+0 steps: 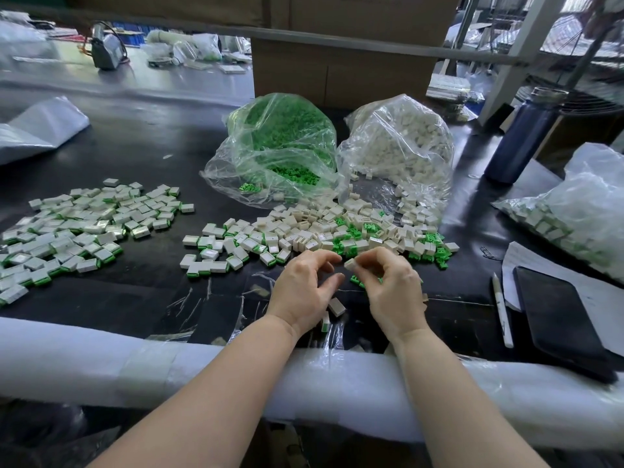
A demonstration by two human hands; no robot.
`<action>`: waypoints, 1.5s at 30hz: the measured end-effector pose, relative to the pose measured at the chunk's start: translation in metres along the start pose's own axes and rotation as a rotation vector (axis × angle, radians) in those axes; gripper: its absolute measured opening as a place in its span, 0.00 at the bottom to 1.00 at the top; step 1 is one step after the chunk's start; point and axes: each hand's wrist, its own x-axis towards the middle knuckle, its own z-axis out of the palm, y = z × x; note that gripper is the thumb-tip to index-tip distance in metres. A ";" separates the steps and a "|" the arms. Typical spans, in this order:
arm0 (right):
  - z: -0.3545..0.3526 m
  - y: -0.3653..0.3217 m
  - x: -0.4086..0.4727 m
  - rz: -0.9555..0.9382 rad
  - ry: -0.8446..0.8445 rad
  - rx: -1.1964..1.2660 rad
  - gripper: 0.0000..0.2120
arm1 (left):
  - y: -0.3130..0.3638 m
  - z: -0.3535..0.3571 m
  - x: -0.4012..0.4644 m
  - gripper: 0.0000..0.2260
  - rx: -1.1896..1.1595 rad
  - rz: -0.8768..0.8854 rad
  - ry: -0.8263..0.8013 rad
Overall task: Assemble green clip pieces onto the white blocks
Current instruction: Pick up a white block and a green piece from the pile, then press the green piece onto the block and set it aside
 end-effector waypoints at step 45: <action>-0.003 -0.005 -0.002 0.188 -0.121 0.507 0.12 | 0.001 -0.007 0.003 0.06 -0.396 -0.167 -0.129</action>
